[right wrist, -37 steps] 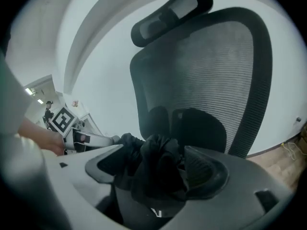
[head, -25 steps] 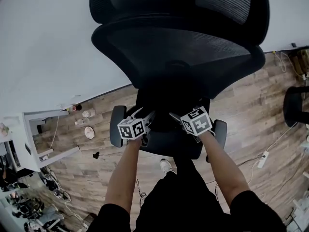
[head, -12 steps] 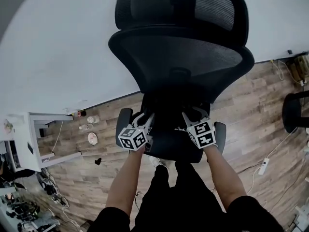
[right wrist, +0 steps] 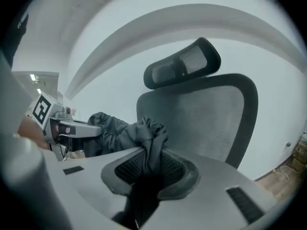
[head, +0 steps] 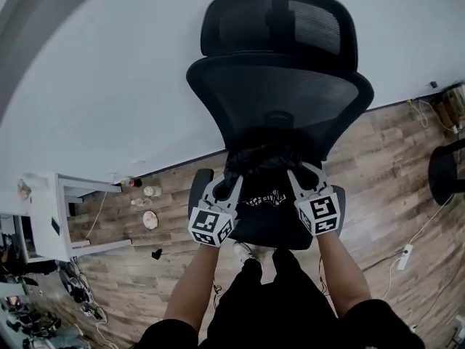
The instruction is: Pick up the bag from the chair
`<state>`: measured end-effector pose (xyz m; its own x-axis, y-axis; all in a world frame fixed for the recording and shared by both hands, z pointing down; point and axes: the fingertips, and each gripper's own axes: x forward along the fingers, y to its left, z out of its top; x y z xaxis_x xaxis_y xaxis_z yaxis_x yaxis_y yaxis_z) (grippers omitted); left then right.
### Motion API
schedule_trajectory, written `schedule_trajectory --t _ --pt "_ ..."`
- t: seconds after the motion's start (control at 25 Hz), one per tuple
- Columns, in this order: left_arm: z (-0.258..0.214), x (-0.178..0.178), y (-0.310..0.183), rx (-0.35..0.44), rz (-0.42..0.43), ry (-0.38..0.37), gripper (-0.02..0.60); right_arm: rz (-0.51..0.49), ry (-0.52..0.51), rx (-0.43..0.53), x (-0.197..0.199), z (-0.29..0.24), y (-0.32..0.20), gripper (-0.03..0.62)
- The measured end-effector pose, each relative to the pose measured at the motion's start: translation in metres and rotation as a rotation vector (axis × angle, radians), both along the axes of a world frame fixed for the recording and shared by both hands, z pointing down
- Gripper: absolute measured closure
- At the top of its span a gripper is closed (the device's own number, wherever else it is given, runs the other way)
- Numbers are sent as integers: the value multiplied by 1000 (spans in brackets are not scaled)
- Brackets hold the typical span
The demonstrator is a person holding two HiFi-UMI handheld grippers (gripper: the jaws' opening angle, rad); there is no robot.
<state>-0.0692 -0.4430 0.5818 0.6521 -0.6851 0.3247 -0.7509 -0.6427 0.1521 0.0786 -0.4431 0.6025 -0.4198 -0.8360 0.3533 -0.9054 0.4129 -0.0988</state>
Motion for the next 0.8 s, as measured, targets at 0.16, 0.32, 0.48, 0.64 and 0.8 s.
schedule_trajectory --t 0.16,0.32,0.48,0.64,0.8 --pt "-54 -7 5 108 -11 -3 518 -39 -22 98 -11 -56 8 500" --pt "-122 -2 23 260 19 -23 518 -50 -97 228 -13 -126 21 499" --pt "-201 -9 32 405 1 23 518 -77 -113 387 -20 -207 27 499" --pt "-271 -17 38 530 -32 74 518 -94 -109 511 -24 -278 35 499" --pt "-333 -21 55 672 -48 103 518 -101 -126 625 -24 -339 51 497"
